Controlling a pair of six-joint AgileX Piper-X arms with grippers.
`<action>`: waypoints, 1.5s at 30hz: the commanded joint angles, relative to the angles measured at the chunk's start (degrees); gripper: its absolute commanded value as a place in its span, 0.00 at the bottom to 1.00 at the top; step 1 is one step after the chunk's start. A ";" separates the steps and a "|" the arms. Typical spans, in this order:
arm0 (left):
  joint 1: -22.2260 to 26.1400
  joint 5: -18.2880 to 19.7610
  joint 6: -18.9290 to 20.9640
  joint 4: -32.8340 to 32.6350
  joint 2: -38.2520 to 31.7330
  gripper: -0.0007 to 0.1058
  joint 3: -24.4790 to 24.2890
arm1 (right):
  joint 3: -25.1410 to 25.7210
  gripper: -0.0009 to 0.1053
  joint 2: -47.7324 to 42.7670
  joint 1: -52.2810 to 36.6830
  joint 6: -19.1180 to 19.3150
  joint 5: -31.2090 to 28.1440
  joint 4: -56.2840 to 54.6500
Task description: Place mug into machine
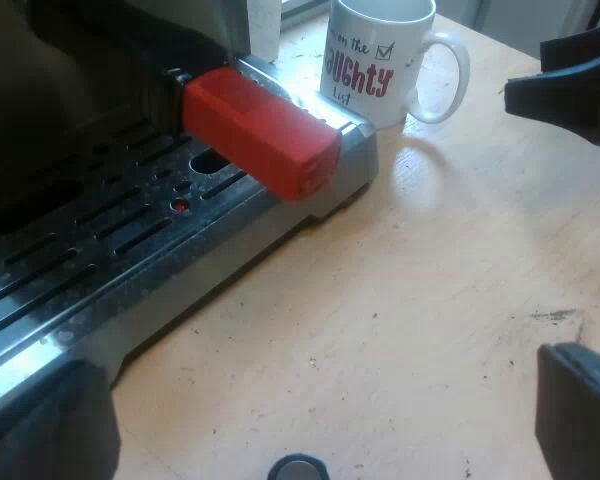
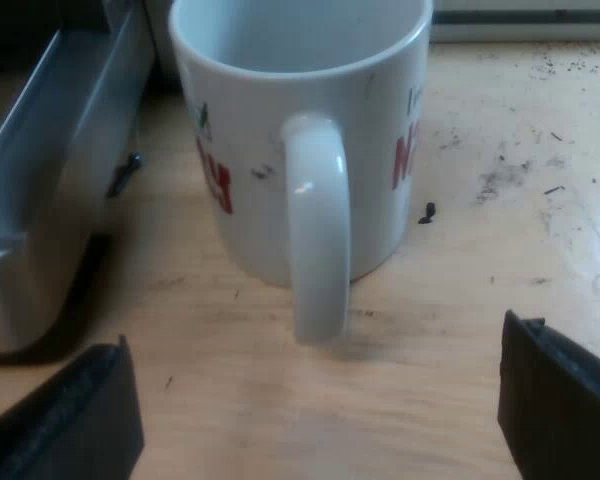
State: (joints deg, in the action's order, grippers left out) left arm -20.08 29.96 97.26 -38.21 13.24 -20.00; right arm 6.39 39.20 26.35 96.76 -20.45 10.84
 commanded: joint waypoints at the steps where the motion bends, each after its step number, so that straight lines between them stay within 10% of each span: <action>1: -0.24 0.38 0.19 0.87 -0.13 0.82 -0.16 | 0.10 0.72 4.85 0.01 -2.21 -1.93 6.70; 32: -0.24 0.38 0.19 0.87 -0.13 0.82 -0.16 | 5.35 0.72 37.24 -2.30 -2.32 -6.34 32.27; 45: -0.24 0.38 0.19 0.87 -0.13 0.82 -0.16 | 7.26 0.72 42.37 -9.06 -1.80 2.55 34.62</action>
State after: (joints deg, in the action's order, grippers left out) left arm -20.08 29.96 97.26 -38.19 13.24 -20.00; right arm 13.36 80.99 17.91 94.70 -19.35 44.13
